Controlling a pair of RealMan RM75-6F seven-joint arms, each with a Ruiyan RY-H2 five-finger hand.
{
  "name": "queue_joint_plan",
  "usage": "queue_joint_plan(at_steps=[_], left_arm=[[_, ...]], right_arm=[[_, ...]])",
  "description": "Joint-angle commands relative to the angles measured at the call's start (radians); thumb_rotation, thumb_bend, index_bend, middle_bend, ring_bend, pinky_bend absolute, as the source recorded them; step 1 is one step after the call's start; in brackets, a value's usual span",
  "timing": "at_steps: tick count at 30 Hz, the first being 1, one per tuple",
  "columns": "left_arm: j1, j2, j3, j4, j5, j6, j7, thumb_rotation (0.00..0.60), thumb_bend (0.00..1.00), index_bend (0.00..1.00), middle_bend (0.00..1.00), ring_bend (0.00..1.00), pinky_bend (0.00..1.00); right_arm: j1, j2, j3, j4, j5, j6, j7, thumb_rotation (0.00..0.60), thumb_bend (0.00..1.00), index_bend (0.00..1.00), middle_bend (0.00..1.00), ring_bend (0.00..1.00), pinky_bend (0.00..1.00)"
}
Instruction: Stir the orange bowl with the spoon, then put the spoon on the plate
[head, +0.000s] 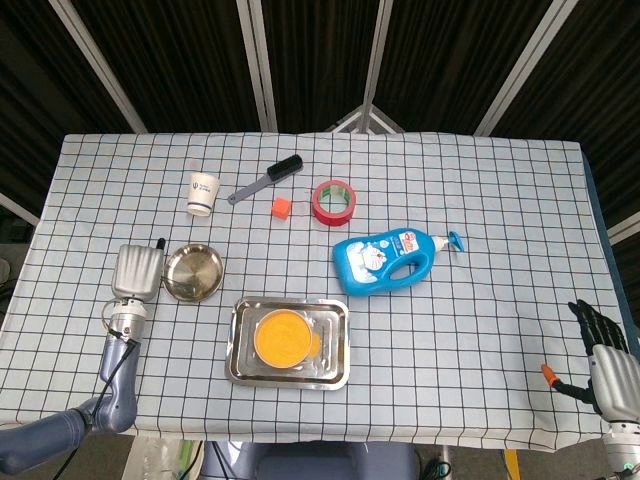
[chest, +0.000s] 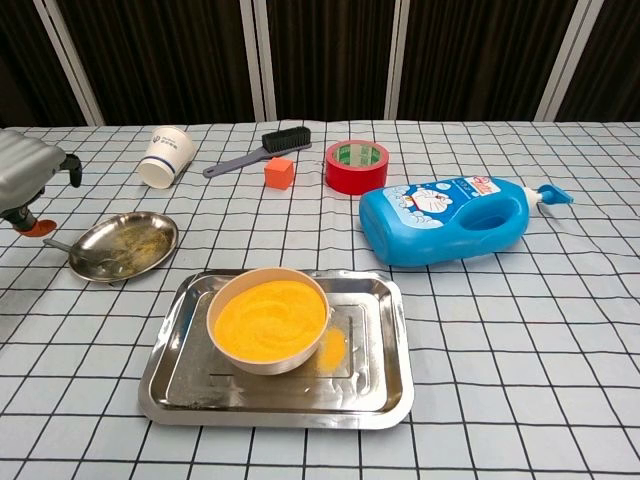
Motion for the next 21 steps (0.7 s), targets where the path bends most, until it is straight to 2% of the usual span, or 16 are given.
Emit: queue_joint_plan(at_steps=[1, 3, 5, 6, 8, 11, 14, 18, 21], left_arm=[[0.021, 0.038, -0.002, -0.059, 0.033, 0.028, -0.077, 0.600, 0.34, 0.29, 0.82, 0.89, 0.93], [0.041, 0.067, 0.003, -0.103, 0.061, 0.052, -0.133, 0.600, 0.31, 0.29, 0.76, 0.84, 0.88], [0.073, 0.104, 0.012, -0.154, 0.101, 0.096, -0.202, 0.600, 0.31, 0.36, 0.74, 0.80, 0.85], [0.092, 0.123, 0.017, -0.176, 0.128, 0.129, -0.239, 0.600, 0.31, 0.41, 0.75, 0.80, 0.85], [0.133, 0.156, 0.034, -0.208, 0.190, 0.200, -0.316, 0.600, 0.37, 0.57, 0.84, 0.81, 0.85], [0.191, 0.199, 0.062, -0.239, 0.260, 0.293, -0.411, 0.600, 0.43, 0.68, 0.90, 0.84, 0.85], [0.251, 0.255, 0.096, -0.272, 0.312, 0.360, -0.505, 0.600, 0.44, 0.72, 0.93, 0.86, 0.85], [0.310, 0.335, 0.132, -0.326, 0.329, 0.391, -0.576, 0.600, 0.44, 0.75, 0.94, 0.88, 0.86], [0.352, 0.392, 0.173, -0.358, 0.345, 0.397, -0.620, 0.600, 0.43, 0.72, 0.89, 0.85, 0.85]], right_arm=[[0.000, 0.001, 0.000, 0.001, 0.000, -0.001, 0.001, 0.600, 0.31, 0.00, 0.00, 0.00, 0.00], [0.000, 0.001, -0.001, 0.001, 0.000, -0.003, 0.002, 0.600, 0.31, 0.00, 0.00, 0.00, 0.00], [0.001, 0.002, -0.002, 0.002, 0.000, -0.004, 0.001, 0.600, 0.31, 0.00, 0.00, 0.00, 0.00], [0.001, 0.002, -0.002, 0.003, 0.000, -0.004, 0.001, 0.600, 0.31, 0.00, 0.00, 0.00, 0.00], [0.001, 0.001, -0.002, 0.003, 0.000, -0.006, 0.001, 0.600, 0.31, 0.00, 0.00, 0.00, 0.00], [0.000, 0.000, -0.003, 0.000, 0.000, -0.006, -0.001, 0.600, 0.31, 0.00, 0.00, 0.00, 0.00], [-0.001, -0.002, -0.005, -0.003, -0.001, -0.004, -0.009, 0.600, 0.31, 0.00, 0.00, 0.00, 0.00], [-0.002, -0.002, -0.010, -0.005, -0.002, -0.006, -0.021, 0.600, 0.31, 0.00, 0.00, 0.00, 0.00], [-0.002, 0.000, -0.011, -0.007, 0.003, -0.010, -0.026, 0.600, 0.31, 0.00, 0.00, 0.00, 0.00]])
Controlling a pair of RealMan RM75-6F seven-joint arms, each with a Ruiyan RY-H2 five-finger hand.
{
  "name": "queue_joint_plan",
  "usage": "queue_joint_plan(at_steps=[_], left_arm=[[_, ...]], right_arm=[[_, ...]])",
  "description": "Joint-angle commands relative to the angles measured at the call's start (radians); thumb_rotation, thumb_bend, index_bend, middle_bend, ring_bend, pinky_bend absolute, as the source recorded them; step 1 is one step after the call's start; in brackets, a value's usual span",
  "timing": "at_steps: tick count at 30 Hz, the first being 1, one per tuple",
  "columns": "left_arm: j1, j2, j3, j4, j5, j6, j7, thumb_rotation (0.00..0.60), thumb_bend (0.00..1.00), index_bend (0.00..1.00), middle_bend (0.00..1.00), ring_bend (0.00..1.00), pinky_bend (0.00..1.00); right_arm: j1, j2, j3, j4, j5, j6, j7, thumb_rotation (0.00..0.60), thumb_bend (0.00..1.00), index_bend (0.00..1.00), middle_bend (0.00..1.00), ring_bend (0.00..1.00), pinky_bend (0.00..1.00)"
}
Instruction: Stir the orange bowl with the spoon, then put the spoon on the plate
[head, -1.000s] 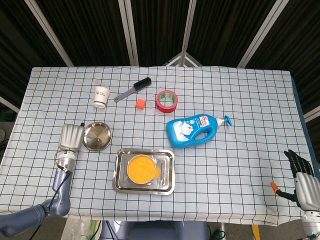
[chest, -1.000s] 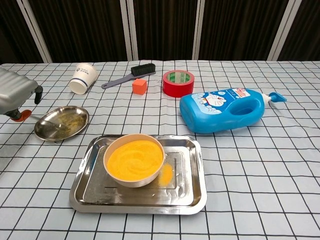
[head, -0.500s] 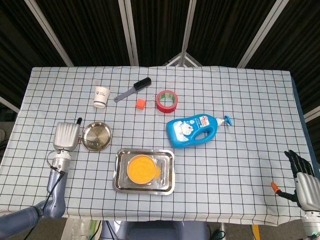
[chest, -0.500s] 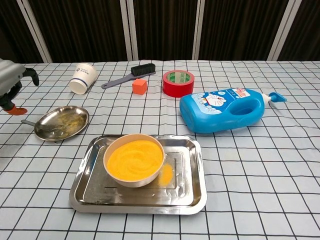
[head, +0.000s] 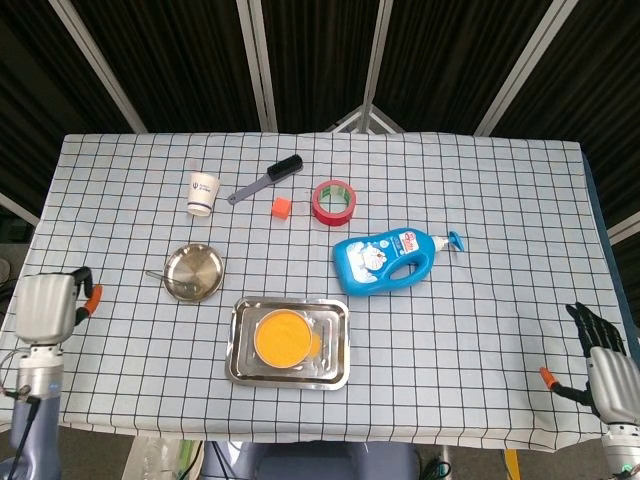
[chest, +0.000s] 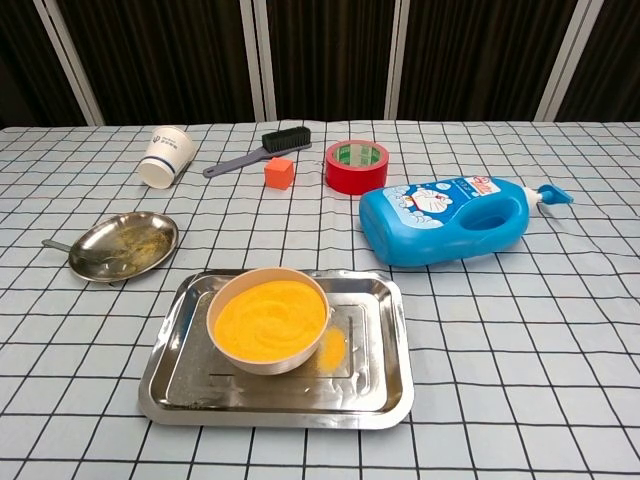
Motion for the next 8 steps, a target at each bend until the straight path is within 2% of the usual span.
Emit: queue_joint_plan(at_steps=[1, 3, 5, 6, 7, 8], left_arm=[[0.060, 0.071, 0.058, -0.049, 0.045, 0.027, -0.071, 0.600, 0.41, 0.68, 0.82, 0.81, 0.82], [0.082, 0.089, 0.079, -0.052, 0.098, 0.065, -0.113, 0.600, 0.31, 0.51, 0.60, 0.64, 0.69], [0.098, 0.104, 0.110, -0.047, 0.150, 0.083, -0.132, 0.600, 0.14, 0.19, 0.26, 0.35, 0.45], [0.104, 0.114, 0.128, -0.042, 0.169, 0.079, -0.125, 0.600, 0.09, 0.11, 0.16, 0.26, 0.38], [0.109, 0.124, 0.145, -0.042, 0.179, 0.069, -0.114, 0.600, 0.04, 0.03, 0.06, 0.14, 0.26], [0.114, 0.134, 0.160, -0.048, 0.179, 0.054, -0.101, 0.600, 0.01, 0.00, 0.01, 0.06, 0.15]], right_arm=[[0.000, 0.002, 0.000, -0.003, 0.004, -0.002, -0.001, 0.600, 0.31, 0.00, 0.00, 0.00, 0.00], [0.001, 0.003, 0.000, -0.004, 0.003, -0.002, -0.004, 0.600, 0.31, 0.00, 0.00, 0.00, 0.00], [0.001, 0.002, -0.001, 0.001, -0.005, 0.002, -0.011, 0.600, 0.31, 0.00, 0.00, 0.00, 0.00], [0.002, 0.002, -0.001, 0.007, -0.014, 0.007, -0.020, 0.600, 0.31, 0.00, 0.00, 0.00, 0.00], [0.002, 0.000, -0.001, 0.015, -0.024, 0.016, -0.031, 0.600, 0.31, 0.00, 0.00, 0.00, 0.00], [0.001, -0.003, -0.001, 0.023, -0.035, 0.025, -0.042, 0.600, 0.31, 0.00, 0.00, 0.00, 0.00]])
